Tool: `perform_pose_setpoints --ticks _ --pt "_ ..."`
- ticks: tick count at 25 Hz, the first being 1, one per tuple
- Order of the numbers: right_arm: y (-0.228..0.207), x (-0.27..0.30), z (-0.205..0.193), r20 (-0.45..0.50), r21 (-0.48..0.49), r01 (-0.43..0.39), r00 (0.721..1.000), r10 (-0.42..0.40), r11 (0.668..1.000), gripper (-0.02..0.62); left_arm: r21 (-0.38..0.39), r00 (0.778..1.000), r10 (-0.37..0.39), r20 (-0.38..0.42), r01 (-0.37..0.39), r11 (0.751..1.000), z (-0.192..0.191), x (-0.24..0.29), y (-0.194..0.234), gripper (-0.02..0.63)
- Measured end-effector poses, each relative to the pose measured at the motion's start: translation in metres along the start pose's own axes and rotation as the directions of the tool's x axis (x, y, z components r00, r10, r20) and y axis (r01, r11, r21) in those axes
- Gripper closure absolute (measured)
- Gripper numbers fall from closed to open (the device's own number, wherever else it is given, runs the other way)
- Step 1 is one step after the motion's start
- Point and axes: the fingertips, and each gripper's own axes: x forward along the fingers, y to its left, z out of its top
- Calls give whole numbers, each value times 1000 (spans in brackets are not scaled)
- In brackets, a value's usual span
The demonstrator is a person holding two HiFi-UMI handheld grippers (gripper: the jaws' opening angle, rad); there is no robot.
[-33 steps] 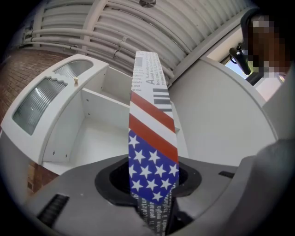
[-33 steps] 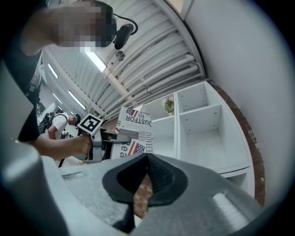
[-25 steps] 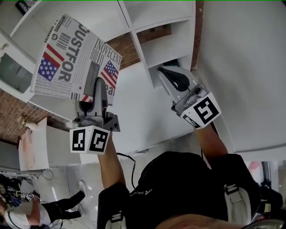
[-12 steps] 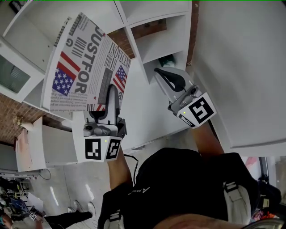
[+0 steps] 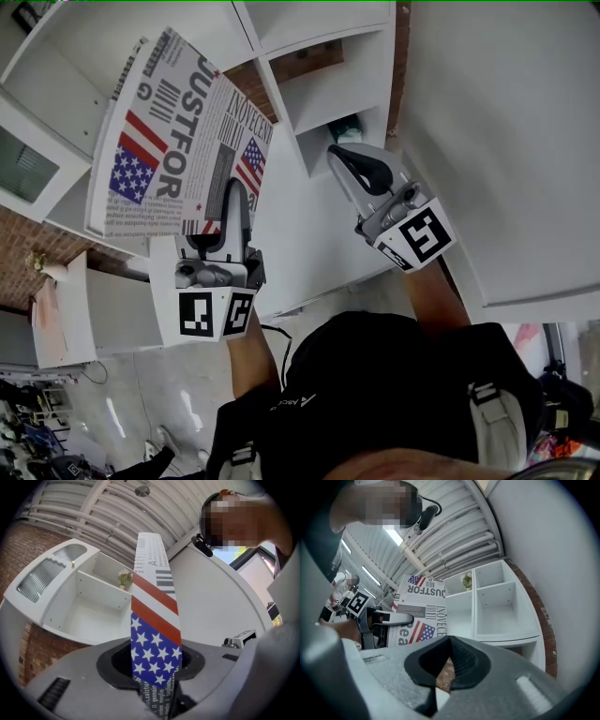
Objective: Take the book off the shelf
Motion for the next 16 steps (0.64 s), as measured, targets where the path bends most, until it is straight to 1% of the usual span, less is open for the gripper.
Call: perform_pose_setpoints --ticks 10,16 --pt "-3 -4 1 5 9 28 1000 -28 1000 595 -1 1000 -5 2 5 1000 -1 0 1 454" --pt "-1 -4 2 4 9 31 1000 -31 999 595 -4 1000 -7 0 7 1000 -1 -1 0 454"
